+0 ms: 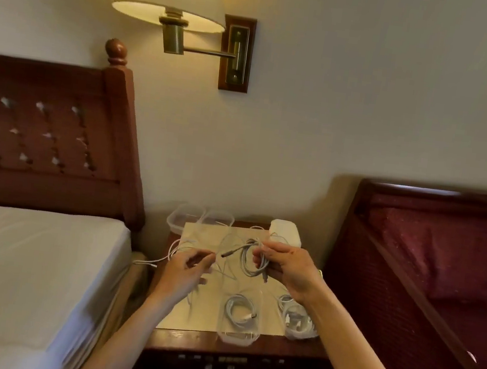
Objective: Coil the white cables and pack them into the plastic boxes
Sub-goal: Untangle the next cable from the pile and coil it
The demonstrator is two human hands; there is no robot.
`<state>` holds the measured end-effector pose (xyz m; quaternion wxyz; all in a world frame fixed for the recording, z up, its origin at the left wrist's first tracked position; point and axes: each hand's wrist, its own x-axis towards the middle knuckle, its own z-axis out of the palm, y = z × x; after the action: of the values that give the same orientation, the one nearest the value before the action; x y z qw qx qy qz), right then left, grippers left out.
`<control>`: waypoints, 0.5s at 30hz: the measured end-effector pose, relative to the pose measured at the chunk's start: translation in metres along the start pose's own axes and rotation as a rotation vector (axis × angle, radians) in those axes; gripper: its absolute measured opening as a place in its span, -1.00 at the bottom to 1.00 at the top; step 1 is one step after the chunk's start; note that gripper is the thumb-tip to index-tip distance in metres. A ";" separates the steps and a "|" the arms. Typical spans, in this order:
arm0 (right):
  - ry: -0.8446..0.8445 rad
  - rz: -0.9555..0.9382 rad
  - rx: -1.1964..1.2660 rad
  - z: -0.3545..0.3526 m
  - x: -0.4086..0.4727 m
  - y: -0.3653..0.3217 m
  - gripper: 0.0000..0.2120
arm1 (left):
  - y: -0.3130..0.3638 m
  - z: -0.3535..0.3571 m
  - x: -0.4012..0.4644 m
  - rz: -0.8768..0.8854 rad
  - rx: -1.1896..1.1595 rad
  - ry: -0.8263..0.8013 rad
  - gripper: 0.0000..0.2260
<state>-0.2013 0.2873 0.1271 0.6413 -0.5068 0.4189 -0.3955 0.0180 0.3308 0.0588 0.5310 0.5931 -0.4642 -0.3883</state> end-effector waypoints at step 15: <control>-0.115 -0.395 -1.516 0.005 0.040 0.211 -0.48 | -0.193 0.008 -0.039 0.019 0.773 -0.145 -0.54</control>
<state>-0.1661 0.2878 -0.0844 0.0592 -0.8910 0.4428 -0.0816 0.0265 0.3675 -0.1349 0.2381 0.7160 -0.6180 -0.2209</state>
